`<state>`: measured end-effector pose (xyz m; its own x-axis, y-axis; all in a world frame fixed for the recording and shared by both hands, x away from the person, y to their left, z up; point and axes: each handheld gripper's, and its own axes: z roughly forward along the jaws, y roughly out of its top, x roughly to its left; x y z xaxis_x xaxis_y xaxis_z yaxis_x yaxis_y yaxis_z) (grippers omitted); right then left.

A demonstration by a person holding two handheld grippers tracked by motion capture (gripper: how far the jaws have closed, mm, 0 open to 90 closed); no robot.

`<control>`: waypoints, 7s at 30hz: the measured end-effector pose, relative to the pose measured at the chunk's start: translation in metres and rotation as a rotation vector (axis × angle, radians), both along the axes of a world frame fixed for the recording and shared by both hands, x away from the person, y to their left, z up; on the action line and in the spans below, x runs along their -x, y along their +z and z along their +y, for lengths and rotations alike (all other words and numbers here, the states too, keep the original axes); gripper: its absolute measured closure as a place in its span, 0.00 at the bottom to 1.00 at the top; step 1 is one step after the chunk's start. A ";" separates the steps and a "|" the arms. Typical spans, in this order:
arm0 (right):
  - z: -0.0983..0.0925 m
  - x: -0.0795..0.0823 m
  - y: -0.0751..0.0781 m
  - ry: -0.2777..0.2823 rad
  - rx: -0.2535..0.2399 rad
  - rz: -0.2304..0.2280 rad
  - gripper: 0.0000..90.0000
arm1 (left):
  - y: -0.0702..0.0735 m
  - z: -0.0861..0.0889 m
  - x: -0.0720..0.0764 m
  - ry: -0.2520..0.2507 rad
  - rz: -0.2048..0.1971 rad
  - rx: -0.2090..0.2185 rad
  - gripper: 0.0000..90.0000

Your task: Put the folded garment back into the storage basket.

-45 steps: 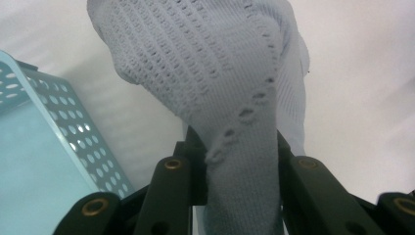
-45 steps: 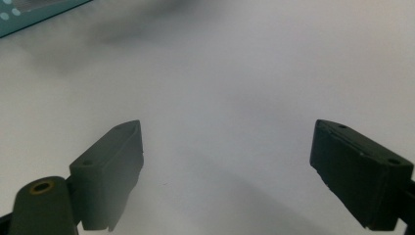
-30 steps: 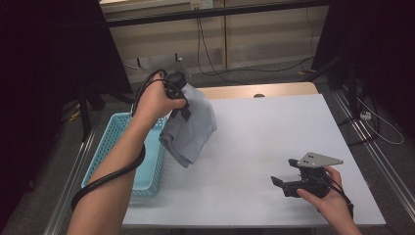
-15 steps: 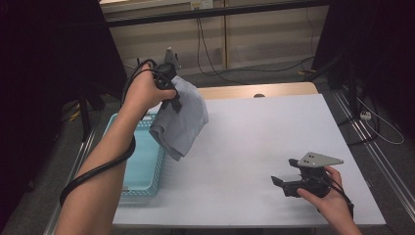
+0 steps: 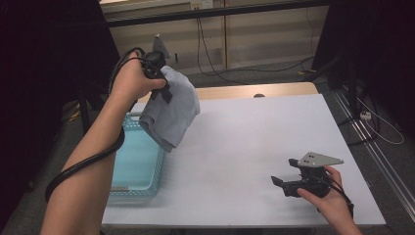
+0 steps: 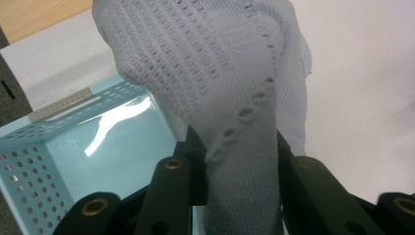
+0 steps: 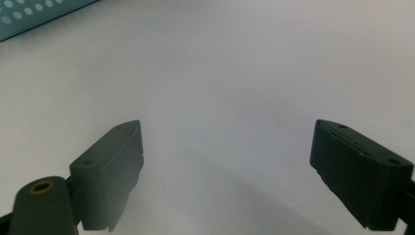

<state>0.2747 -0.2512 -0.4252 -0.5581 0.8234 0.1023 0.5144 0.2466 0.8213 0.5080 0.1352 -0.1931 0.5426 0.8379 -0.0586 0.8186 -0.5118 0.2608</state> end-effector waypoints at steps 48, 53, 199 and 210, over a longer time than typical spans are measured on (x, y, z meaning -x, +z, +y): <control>0.002 -0.001 -0.002 0.010 0.005 0.007 0.14 | -0.048 0.091 -0.022 0.218 -0.010 0.011 0.81; 0.003 -0.001 -0.002 0.011 0.006 0.008 0.14 | -0.059 0.098 -0.023 0.232 -0.003 0.006 0.81; 0.016 -0.002 -0.005 0.048 0.034 0.021 0.14 | -0.117 0.135 0.050 0.158 0.135 0.078 0.81; 0.025 -0.007 -0.005 0.076 0.034 0.021 0.14 | -0.120 0.137 0.057 0.157 0.148 0.084 0.81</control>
<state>0.2821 -0.2267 -0.4299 -0.6169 0.7821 0.0875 0.5106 0.3132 0.8008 0.4511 0.2717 -0.3134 0.3865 0.9002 -0.2008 0.9188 -0.3570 0.1683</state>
